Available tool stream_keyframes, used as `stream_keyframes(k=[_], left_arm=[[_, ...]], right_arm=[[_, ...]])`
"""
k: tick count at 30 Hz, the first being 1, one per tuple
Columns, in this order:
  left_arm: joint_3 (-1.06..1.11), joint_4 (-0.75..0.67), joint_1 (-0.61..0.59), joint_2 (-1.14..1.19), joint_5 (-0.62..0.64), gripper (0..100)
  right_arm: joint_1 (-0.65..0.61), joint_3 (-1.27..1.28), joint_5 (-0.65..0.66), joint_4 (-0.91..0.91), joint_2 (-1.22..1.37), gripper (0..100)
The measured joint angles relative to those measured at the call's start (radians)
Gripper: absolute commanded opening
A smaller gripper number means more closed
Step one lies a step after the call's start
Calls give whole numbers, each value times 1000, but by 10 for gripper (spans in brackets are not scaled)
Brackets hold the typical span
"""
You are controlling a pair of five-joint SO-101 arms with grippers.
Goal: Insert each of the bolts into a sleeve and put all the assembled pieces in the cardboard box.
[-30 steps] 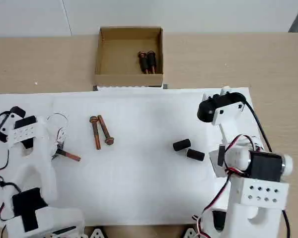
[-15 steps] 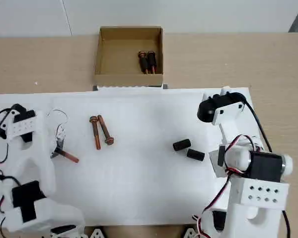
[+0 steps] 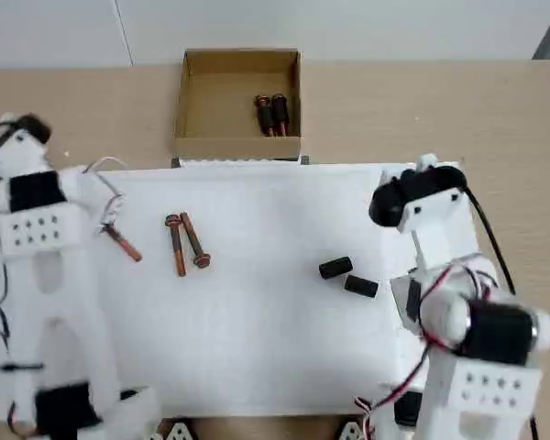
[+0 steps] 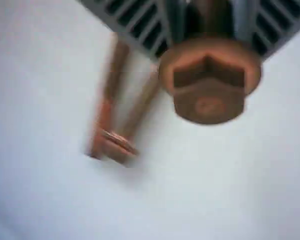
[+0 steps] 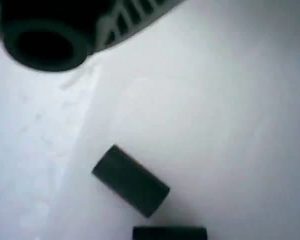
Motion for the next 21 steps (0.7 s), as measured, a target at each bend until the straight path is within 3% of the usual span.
stream_keyframes(k=[10,16,21], left_arm=[[150,-5,269,-356,-77,5],[361,-186,339,-548,-77,5],[571,-344,384,-715,-106,5]], right_arm=[[3,97,41,6,-304,7],[3,178,51,-12,-439,4],[68,336,51,-143,-546,4]])
